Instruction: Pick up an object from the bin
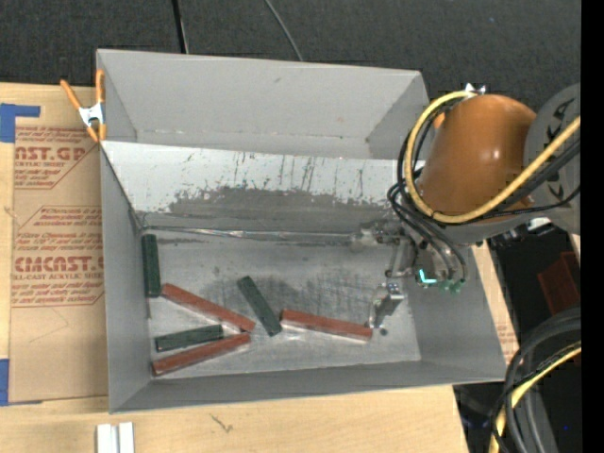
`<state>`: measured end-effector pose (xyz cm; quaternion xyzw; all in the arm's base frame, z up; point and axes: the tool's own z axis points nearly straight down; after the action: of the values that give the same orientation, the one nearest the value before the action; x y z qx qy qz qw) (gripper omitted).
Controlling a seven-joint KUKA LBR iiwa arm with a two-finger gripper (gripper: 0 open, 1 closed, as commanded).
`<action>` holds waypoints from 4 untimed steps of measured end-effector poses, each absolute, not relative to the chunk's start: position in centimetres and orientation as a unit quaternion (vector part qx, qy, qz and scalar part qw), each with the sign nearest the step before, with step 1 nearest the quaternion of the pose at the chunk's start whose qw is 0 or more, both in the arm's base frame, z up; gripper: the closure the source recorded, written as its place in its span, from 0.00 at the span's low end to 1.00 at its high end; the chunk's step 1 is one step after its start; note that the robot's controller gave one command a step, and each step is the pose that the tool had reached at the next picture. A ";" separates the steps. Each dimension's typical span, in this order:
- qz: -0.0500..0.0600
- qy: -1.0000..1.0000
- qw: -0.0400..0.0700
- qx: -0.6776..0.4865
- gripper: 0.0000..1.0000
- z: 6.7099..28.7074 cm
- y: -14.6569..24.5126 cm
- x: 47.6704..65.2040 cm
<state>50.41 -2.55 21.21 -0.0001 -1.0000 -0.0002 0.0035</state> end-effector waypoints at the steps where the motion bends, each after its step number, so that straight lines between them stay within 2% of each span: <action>1: 0.000 -1.000 -0.001 0.000 0.00 21.6 -2.6 50.6; 2: 0.000 -0.999 -0.003 0.036 0.00 15.8 -3.2 50.6; 3: 0.000 -0.999 0.000 0.034 1.00 11.4 -3.9 49.3; 4: 0.000 -0.999 0.000 0.035 0.00 11.4 -3.9 49.3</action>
Offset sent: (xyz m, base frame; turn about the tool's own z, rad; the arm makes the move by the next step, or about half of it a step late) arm -0.0002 -0.0157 -0.1324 -0.1596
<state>49.28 -3.93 11.38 0.0346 -0.9994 -0.0002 0.0002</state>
